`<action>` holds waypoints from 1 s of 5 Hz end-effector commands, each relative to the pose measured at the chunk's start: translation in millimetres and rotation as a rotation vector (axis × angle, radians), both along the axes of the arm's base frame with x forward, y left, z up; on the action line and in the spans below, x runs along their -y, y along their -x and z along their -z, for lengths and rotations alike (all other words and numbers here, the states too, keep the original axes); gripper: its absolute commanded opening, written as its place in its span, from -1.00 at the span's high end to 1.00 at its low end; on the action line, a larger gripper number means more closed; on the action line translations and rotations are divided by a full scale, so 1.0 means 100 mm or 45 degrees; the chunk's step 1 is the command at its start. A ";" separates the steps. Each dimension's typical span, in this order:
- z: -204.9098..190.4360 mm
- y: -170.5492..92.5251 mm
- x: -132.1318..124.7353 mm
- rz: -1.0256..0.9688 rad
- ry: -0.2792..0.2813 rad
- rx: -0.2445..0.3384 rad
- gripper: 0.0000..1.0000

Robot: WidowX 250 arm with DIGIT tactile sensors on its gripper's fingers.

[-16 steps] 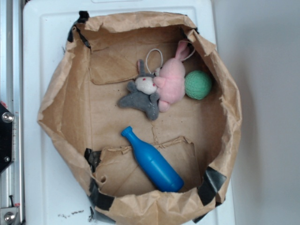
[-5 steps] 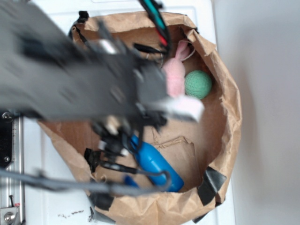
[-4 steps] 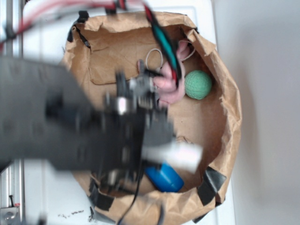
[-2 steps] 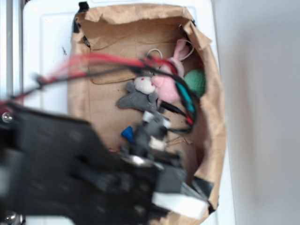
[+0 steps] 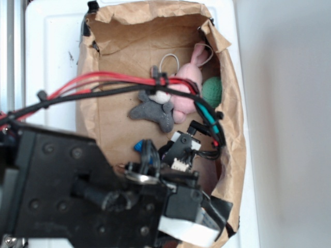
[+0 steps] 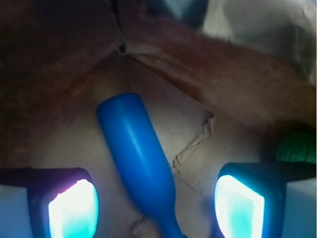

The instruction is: Grab the blue bottle.

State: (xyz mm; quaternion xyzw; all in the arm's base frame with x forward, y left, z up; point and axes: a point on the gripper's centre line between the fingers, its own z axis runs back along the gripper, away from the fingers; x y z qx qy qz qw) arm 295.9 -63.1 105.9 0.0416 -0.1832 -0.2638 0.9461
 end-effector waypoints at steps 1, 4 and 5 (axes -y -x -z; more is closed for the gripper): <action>0.18 -0.02 0.16 0.043 -0.034 0.093 -1.00; 0.62 0.06 -0.03 0.070 -0.086 0.014 -1.00; 0.65 0.09 -0.10 0.018 -0.104 0.036 1.00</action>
